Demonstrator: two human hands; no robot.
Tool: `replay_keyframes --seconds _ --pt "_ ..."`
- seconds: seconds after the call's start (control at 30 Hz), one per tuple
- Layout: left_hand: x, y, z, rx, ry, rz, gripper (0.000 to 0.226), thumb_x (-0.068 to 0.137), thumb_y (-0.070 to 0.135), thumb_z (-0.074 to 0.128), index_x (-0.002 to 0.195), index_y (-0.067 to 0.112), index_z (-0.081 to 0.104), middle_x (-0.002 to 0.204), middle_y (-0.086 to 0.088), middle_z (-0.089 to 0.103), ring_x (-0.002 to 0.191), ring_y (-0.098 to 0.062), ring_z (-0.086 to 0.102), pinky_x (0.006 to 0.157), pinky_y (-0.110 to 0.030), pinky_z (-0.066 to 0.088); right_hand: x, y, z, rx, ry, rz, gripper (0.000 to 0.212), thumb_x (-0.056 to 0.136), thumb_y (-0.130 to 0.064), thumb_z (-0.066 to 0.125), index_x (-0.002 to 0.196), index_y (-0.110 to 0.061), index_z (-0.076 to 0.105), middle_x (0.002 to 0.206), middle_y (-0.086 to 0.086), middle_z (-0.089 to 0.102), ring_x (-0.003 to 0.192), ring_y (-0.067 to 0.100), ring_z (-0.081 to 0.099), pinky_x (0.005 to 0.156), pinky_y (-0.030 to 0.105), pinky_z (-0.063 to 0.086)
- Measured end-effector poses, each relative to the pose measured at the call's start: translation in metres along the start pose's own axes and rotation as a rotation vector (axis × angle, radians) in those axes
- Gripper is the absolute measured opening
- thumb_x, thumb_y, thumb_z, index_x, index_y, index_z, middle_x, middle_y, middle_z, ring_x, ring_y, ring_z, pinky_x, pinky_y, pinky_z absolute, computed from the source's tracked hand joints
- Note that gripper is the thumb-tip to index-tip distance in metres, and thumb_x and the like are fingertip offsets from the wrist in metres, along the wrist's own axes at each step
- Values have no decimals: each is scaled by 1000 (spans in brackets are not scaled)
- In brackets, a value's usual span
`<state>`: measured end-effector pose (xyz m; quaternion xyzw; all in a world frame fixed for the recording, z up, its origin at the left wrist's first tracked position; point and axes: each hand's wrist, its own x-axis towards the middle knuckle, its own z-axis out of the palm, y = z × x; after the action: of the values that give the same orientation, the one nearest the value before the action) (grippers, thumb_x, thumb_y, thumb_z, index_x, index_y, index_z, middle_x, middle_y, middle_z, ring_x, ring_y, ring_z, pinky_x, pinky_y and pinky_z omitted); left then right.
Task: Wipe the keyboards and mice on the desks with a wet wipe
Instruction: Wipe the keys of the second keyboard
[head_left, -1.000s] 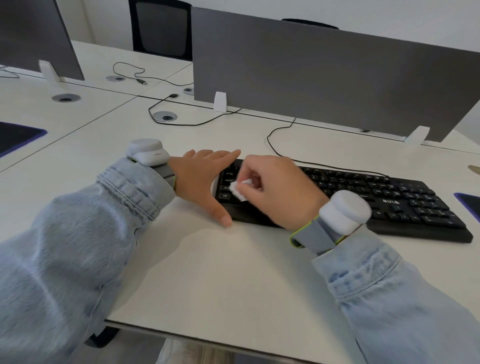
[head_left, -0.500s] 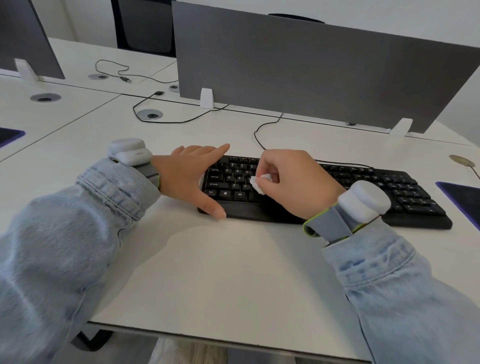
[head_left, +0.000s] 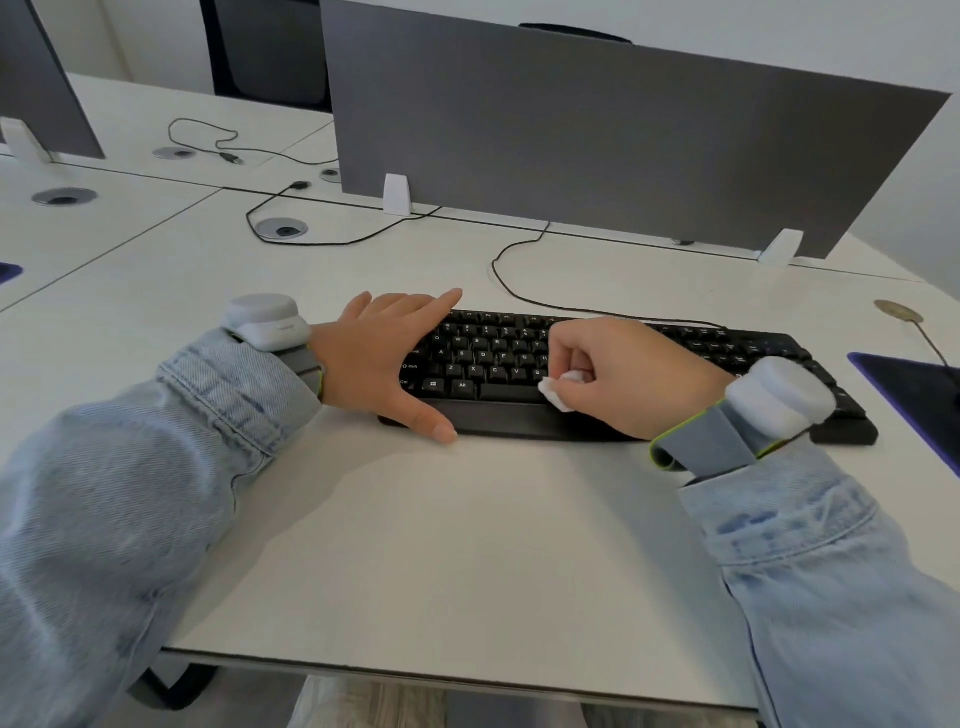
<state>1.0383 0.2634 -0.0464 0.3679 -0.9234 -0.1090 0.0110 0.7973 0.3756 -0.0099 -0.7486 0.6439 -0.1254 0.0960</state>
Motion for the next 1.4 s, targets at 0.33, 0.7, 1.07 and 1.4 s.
replay_keyframes --seconds 0.33,0.7,1.07,1.4 --pt "8 13 11 71 84 12 144 43 107 33 159 34 -12 161 8 21 150 -19 12 123 -55 3 14 -38 31 57 186 -166 9 88 -25 60 81 -19 60 72 -8 56 69 10 50 65 26 41" --pt "9 17 12 33 99 -31 138 46 110 21 160 35 -7 160 11 23 151 -18 11 123 -55 -2 -16 5 17 13 161 58 13 90 -13 45 80 -18 52 81 -4 55 77 17 53 65 28 39" --pt "8 16 8 -27 118 -80 125 59 104 11 161 34 -3 163 7 24 152 -18 13 124 -54 -3 -38 26 7 2 207 124 13 93 -17 47 82 -15 54 82 -1 61 79 18 56 69 32 48" --pt "17 -1 7 -149 189 -84 99 77 83 5 160 30 15 150 11 46 143 -19 32 122 -55 4 -41 37 1 -80 276 237 13 93 -20 50 80 -17 54 77 -4 58 77 20 56 66 32 45"
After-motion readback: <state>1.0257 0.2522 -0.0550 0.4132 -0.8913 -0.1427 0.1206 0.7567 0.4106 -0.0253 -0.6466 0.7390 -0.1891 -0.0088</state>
